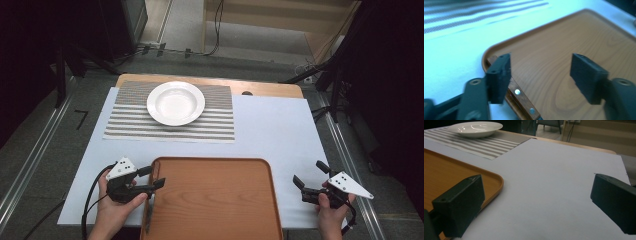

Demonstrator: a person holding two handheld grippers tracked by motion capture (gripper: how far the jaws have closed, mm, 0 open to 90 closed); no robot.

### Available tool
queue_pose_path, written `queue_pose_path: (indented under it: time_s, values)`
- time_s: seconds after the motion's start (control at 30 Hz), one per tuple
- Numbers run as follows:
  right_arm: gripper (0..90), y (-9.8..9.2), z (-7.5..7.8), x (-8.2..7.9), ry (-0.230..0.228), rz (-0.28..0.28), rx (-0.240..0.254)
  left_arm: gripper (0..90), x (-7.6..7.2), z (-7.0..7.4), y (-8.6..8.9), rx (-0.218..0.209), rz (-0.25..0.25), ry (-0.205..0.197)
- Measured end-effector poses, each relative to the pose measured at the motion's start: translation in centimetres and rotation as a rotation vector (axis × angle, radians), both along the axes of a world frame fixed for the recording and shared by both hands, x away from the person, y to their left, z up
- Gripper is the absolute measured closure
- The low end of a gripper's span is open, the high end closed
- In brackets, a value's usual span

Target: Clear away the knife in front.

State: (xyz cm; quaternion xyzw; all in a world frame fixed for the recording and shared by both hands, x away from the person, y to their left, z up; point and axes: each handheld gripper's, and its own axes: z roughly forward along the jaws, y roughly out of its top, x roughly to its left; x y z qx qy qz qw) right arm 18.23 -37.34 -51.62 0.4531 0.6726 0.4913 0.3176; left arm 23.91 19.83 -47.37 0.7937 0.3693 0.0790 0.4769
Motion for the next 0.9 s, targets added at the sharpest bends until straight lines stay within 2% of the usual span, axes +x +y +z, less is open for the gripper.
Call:
queue_pose_path:
  time_s: [0.07,0.1,0.13,0.17,0.3,0.4,0.57,0.63,0.7,0.77,0.9]
  values:
    - [0.0,0.0,0.0,0.0,0.000,0.000,0.000,25.0,0.0,0.2,0.4,-0.017,-0.001,-0.019]
    - [0.0,-0.1,0.0,0.0,-0.003,0.001,0.000,19.8,0.0,0.3,0.5,-0.021,0.003,-0.032]
    - [0.0,-0.1,0.0,0.0,-0.003,0.001,0.000,19.8,0.1,0.3,0.7,-0.030,0.008,-0.040]
    - [0.0,-0.1,0.0,0.0,-0.003,0.001,0.000,13.3,0.1,0.4,0.9,-0.033,0.007,-0.048]
    - [0.0,-0.1,0.0,0.0,-0.005,0.002,-0.001,11.8,0.3,0.7,1.9,-0.074,0.017,-0.047]
    - [0.0,-0.1,0.0,0.0,-0.005,-0.001,-0.002,10.3,0.4,0.7,2.4,-0.076,0.032,-0.062]
    - [0.0,-0.1,0.0,0.0,-0.004,0.001,0.006,4.5,0.4,0.9,3.2,-0.095,0.029,-0.083]
    - [0.0,-0.2,0.0,0.0,-0.004,0.001,0.005,4.5,0.3,0.9,3.3,-0.086,0.035,-0.096]
    - [0.0,-0.2,0.0,0.0,-0.004,0.001,0.006,4.3,0.3,0.9,3.6,-0.092,0.029,-0.102]
    - [0.0,-0.2,0.0,0.0,-0.005,0.002,0.007,0.0,0.4,0.9,3.8,-0.099,0.025,-0.105]
    - [0.0,-0.2,0.0,0.0,-0.004,0.000,0.007,0.0,0.5,0.7,4.4,-0.106,0.034,-0.113]
